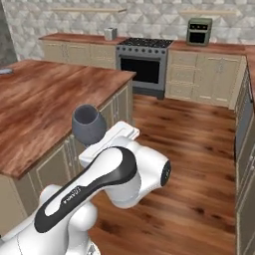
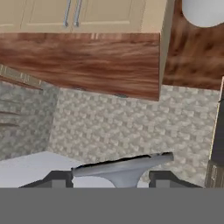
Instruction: Retrieve the wine glasses from the counter and place one next to each plate.
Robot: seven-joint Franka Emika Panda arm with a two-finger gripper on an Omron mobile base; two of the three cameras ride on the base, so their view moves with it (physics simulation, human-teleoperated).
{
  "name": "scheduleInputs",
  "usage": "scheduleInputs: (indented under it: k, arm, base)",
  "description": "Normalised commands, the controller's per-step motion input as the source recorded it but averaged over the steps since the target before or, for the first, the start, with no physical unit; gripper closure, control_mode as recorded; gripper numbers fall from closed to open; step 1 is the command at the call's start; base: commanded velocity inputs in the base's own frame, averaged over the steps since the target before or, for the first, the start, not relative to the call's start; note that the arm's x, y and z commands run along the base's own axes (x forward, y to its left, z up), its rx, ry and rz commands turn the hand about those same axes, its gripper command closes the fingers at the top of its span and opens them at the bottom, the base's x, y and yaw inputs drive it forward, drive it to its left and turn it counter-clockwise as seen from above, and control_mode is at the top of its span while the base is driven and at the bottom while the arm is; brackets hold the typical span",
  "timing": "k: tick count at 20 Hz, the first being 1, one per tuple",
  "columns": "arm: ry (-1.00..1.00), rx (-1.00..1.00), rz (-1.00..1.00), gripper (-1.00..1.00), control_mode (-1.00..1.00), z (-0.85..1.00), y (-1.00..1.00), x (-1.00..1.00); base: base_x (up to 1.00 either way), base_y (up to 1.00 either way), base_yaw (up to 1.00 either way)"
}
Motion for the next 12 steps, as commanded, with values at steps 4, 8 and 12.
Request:
scheduleInputs:
  k: [4,8,12]
  arm:
    - [0.00,0.00,0.00,1.00,1.00,0.00,0.00,0.00]
    - [0.00,0.00,0.00,1.00,1.00,0.00,0.00,0.00]
    - [0.00,0.00,0.00,1.00,1.00,0.00,0.00,0.00]
  base:
    - [-0.14,-0.56,0.64]
    - [-0.39,0.05,0.73]
    - [0.00,0.72,0.75]
